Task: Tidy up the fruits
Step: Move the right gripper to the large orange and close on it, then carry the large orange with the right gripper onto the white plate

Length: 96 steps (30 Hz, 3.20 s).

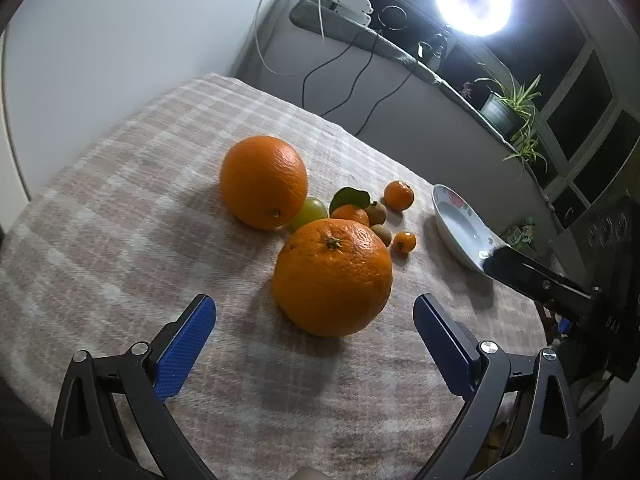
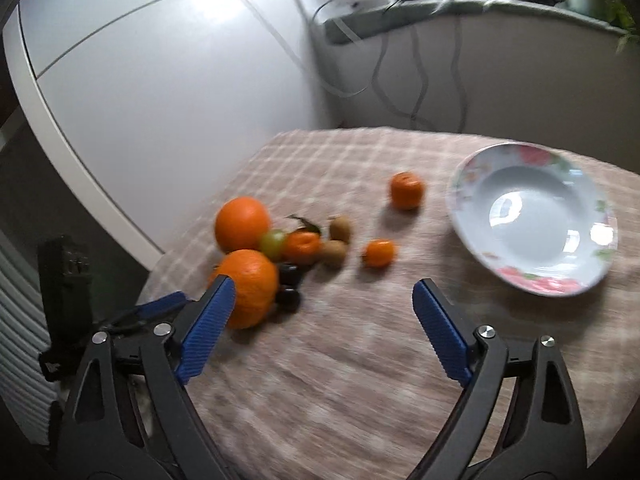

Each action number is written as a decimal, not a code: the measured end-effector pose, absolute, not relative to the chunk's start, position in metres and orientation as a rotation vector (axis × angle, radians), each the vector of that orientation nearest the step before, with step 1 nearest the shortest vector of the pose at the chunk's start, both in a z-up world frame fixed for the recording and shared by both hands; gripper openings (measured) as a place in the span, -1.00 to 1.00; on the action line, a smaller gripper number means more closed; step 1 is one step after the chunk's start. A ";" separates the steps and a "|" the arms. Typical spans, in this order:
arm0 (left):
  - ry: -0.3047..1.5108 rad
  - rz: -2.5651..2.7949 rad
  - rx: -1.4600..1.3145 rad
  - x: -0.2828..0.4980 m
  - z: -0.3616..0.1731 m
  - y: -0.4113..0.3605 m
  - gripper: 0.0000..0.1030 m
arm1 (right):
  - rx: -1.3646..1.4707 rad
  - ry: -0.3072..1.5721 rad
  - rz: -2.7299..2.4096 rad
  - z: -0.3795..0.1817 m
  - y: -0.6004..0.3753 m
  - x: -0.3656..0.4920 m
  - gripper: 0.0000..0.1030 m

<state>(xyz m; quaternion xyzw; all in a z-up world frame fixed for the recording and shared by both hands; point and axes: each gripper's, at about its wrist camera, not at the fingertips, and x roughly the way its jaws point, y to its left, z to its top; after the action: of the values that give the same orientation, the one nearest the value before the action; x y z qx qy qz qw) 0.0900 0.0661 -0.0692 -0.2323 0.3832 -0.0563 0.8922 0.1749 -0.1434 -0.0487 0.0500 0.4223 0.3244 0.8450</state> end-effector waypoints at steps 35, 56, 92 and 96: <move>0.818 -0.173 -0.453 0.110 -0.085 0.051 0.43 | -0.022 1.088 0.878 -0.074 -0.052 0.203 0.17; 0.746 -0.313 -0.277 0.161 -0.033 -0.025 0.43 | 0.113 0.927 0.766 -0.024 -0.149 0.221 0.17; 0.857 -0.391 -0.020 0.299 -0.064 -0.175 0.44 | 0.392 0.925 0.632 -0.095 -0.321 0.344 0.17; 0.858 -0.384 -0.014 0.300 -0.063 -0.177 0.45 | 0.360 0.926 0.616 -0.092 -0.318 0.342 0.29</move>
<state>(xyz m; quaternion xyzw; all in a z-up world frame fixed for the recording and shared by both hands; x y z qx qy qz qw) 0.3003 -0.1767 -0.0632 -0.0068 0.4132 -0.1852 0.8916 0.3416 -0.3181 -0.0918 0.1698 0.4372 0.2906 0.8340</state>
